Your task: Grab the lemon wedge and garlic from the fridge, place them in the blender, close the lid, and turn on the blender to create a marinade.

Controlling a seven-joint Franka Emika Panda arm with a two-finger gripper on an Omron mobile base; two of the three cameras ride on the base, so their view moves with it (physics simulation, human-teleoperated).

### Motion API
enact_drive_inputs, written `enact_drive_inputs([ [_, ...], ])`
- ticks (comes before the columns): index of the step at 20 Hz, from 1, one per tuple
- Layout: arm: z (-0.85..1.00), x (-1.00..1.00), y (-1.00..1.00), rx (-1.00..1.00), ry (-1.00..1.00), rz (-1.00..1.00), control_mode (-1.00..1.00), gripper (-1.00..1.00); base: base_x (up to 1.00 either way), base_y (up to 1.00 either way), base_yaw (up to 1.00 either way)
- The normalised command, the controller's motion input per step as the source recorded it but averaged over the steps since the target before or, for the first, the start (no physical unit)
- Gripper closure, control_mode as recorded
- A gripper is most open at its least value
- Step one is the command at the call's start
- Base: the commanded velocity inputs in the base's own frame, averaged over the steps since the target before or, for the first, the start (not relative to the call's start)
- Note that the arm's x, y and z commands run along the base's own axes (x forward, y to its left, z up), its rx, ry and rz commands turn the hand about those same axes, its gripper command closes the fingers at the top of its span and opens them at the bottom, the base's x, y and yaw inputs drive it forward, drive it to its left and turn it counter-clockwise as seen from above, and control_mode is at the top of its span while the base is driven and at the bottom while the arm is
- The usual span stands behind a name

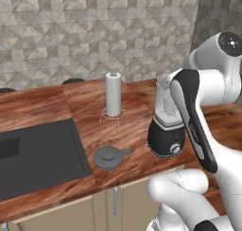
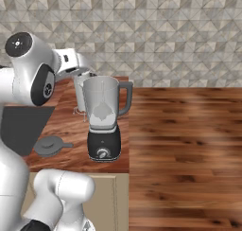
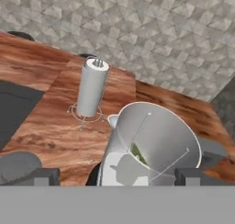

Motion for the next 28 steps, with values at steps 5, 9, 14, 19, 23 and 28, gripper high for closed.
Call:
enact_drive_inputs([
  [5, 0.01, -0.36, 0.45, -0.25, 0.13, 0.34, -1.00, -1.00, 0.00, 0.00, 0.00],
  [9, 0.00, -0.16, 0.52, -0.32, 0.19, 0.32, -1.00, -1.00, 0.00, 0.00, 0.00],
  [14, -0.15, -0.02, 0.40, -0.29, 0.19, 0.32, -1.00, -1.00, 0.00, 0.00, 0.00],
  [19, -0.55, 0.00, 0.26, -0.24, 0.20, 0.29, -1.00, -1.00, 0.00, 0.00, 0.00],
  [23, -0.76, 0.00, 0.12, -0.20, 0.15, 0.24, -1.00, -1.00, 0.00, 0.00, 0.00],
  [28, -0.81, 0.01, 0.10, -0.14, 0.05, 0.21, -1.00, -1.00, 0.00, 0.00, 0.00],
])
